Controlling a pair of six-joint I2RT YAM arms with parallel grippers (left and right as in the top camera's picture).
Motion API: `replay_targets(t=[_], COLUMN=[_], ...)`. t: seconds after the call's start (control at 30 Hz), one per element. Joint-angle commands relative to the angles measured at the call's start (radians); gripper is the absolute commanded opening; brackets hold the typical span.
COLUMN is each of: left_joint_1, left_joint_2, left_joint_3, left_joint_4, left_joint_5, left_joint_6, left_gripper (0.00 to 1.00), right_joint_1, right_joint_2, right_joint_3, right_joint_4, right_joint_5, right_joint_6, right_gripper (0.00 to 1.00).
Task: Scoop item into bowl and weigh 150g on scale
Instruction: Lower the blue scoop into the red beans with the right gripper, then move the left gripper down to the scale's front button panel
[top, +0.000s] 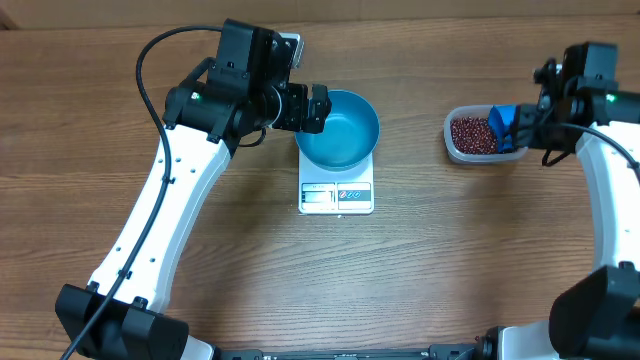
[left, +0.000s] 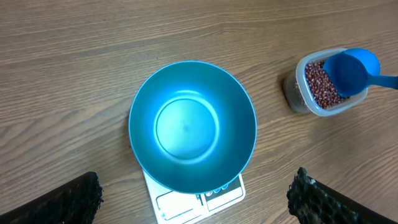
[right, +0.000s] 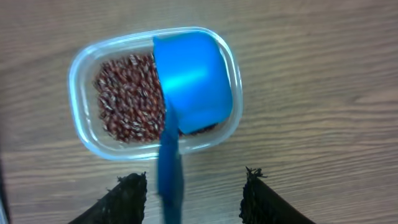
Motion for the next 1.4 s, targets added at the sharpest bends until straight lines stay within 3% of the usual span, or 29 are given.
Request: replay_targets(t=[0.0,0.2,0.37,0.8,1.0,1.13,1.33,1.37], left_joint_1=[0.003,0.003,0.003,0.003,0.003,0.003,0.003,-0.002], left_joint_2=[0.001,0.016,0.032,0.032,0.032,0.032,0.032,0.032], left_joint_3=[0.013,0.013,0.013,0.013,0.013,0.013,0.013,0.013], left_joint_4=[0.002,0.002,-0.01,-0.021,-0.025,-0.026,-0.05,-0.062], left_joint_5=[-0.02,-0.019,-0.019,-0.019,-0.019,-0.019,-0.019,-0.021], left_joint_6=[0.023,0.022,0.022,0.023,0.023,0.023,0.029,0.056], left_gripper=[0.99,1.0,1.0,0.89,0.89,0.87,0.8,0.75], right_joint_1=[-0.014,-0.017,-0.017,-0.017,-0.017,-0.017,-0.017,-0.017], right_joint_2=[-0.026,-0.023,-0.02,0.068,0.075,0.075,0.075,0.075], right_joint_3=[-0.026,-0.119,-0.124,-0.124,-0.124,-0.124,-0.124,-0.124], right_joint_4=[0.048,0.153,0.192,0.22,0.257,0.258,0.251,0.251], right_joint_5=[-0.082,-0.215,-0.15,-0.089,-0.088,-0.089,-0.092,-0.092], right_joint_6=[-0.079,-0.155,-0.157,-0.157,-0.157,-0.153,-0.149,-0.149], right_gripper=[0.47,0.47,0.43,0.33,0.22,0.05,0.04,0.04])
